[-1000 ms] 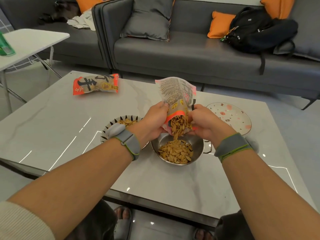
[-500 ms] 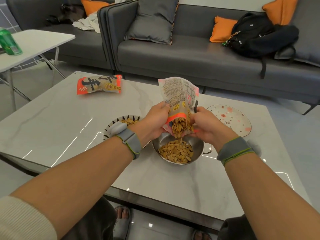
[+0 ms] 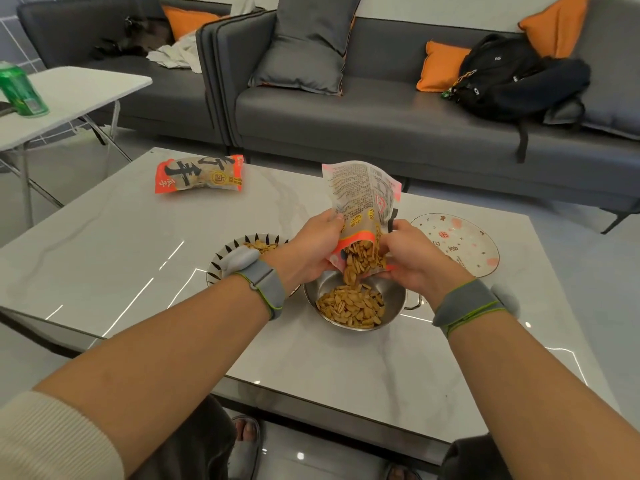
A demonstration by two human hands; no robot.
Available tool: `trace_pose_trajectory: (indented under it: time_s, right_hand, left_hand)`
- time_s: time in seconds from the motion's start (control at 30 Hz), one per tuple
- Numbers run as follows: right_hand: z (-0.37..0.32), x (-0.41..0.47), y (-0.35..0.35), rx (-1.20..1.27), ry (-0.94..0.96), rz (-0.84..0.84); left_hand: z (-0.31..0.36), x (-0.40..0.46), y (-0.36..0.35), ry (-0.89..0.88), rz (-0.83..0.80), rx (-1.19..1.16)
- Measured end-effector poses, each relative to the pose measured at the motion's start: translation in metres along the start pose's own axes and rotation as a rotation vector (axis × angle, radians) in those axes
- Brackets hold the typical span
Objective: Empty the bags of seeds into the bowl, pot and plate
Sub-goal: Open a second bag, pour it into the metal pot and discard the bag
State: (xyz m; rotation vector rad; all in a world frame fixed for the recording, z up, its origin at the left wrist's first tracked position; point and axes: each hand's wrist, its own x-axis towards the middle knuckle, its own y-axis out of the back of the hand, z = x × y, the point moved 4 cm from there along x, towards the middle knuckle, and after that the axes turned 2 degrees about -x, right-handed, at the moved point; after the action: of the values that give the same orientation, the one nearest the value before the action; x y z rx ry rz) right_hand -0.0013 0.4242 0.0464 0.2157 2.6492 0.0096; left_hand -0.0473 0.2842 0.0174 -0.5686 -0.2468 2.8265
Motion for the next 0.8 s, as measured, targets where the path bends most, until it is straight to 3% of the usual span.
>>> trace_pose_trajectory:
  time_s: [0.8]
  right_hand:
    - [-0.002,0.003,0.002,0.042,0.012,-0.009]
  left_hand:
    - [0.003,0.005,0.004,-0.034,0.015,0.051]
